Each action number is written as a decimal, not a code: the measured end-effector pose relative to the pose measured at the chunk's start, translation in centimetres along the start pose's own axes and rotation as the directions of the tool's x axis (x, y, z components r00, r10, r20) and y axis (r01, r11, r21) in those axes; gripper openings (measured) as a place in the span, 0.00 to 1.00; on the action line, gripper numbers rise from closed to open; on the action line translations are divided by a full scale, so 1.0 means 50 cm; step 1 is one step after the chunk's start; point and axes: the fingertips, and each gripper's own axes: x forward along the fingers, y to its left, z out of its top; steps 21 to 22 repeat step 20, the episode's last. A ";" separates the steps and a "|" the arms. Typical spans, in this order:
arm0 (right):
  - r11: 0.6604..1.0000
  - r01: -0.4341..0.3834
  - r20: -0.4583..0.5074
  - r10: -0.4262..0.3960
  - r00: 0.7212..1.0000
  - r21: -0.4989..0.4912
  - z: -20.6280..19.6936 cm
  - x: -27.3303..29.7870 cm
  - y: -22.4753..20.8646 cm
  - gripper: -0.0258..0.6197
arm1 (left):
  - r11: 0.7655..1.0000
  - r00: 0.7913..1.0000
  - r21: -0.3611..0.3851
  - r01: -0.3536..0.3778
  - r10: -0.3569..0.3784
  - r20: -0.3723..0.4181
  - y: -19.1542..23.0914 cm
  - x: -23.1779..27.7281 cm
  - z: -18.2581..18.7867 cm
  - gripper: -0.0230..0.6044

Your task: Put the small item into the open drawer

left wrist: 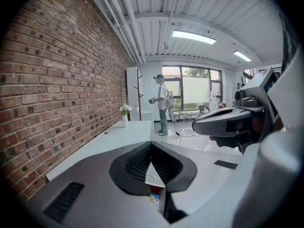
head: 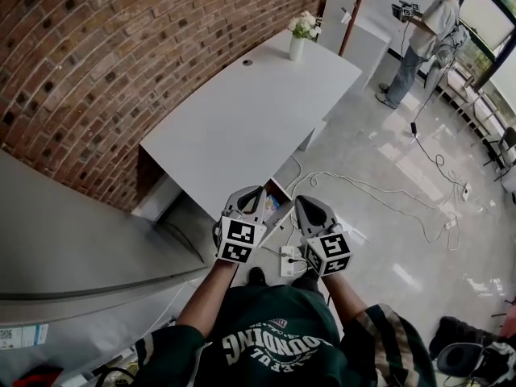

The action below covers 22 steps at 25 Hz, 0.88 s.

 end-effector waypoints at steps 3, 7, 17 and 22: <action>1.000 -0.001 0.001 0.001 1.000 0.000 0.003 0.001 0.008 0.08 | 1.000 1.000 0.003 0.002 -0.002 0.007 0.003 -0.006 0.002 0.06; 1.000 0.000 0.002 0.000 1.000 -0.005 0.002 0.000 0.015 0.08 | 1.000 1.000 0.004 0.006 -0.006 0.011 0.002 -0.014 0.003 0.06; 1.000 0.006 -0.003 -0.006 1.000 -0.010 -0.005 -0.006 0.026 0.08 | 1.000 1.000 -0.001 0.021 -0.021 0.008 -0.006 -0.015 -0.013 0.06; 1.000 0.005 -0.006 -0.005 1.000 -0.008 -0.009 -0.009 0.029 0.08 | 1.000 1.000 -0.006 0.021 -0.021 0.000 -0.008 -0.017 -0.020 0.06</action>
